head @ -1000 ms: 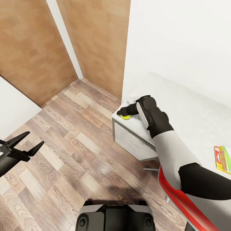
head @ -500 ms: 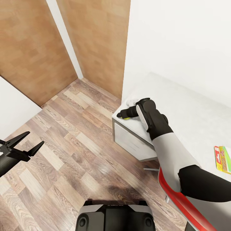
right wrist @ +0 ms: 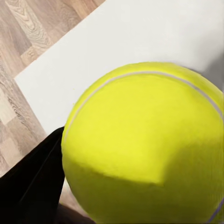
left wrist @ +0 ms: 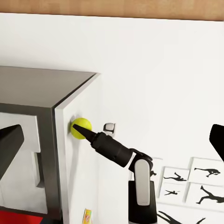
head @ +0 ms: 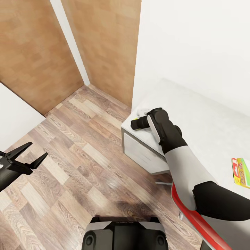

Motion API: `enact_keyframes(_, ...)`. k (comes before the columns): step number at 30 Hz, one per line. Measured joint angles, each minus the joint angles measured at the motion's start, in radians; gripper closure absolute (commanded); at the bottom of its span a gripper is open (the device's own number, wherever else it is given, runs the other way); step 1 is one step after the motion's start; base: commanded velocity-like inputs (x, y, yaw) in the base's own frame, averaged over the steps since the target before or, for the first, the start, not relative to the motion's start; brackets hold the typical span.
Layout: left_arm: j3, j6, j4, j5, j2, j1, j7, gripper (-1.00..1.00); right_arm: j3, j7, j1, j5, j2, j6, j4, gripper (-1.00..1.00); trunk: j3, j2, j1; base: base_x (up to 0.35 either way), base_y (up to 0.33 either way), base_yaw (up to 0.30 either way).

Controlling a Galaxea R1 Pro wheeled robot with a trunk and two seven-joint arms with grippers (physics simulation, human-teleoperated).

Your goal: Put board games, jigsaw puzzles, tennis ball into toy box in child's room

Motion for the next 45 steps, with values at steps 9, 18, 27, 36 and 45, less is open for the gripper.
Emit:
enact_keyframes(9,0.0,0.0,0.0,0.0,0.0,0.0,0.0,-1.0,0.001,-0.001,-0.004,0.001,0.0,0.0,0.006,1.0,0.0,0.0,0.0,0.0,0.0,0.0)
enact_keyframes(18,0.0,0.0,0.0,0.0,0.0,0.0,0.0,-1.0,0.001,-0.001,-0.007,0.004,0.0,0.001,0.011,1.0,0.0,0.0,0.0,0.0,0.0,0.0)
enact_keyframes(27,0.0,0.0,0.0,0.0,-0.001,-0.001,0.0,-1.0,-0.009,-0.002,-0.003,-0.006,0.0,0.001,-0.045,1.0,0.0,0.0,0.0,0.0,0.0,0.0)
enact_keyframes(36,-0.001,0.0,0.0,0.0,-0.001,-0.003,0.001,-1.0,-0.015,-0.001,0.013,-0.004,-0.002,0.001,-0.318,1.0,0.0,0.0,0.0,0.0,0.0,0.0)
enact_keyframes(45,-0.001,0.0,0.0,0.0,-0.002,-0.003,0.0,-1.0,-0.016,-0.001,0.048,-0.003,-0.018,0.0,-0.482,1.0,0.0,0.0,0.0,0.0,0.0,-0.001)
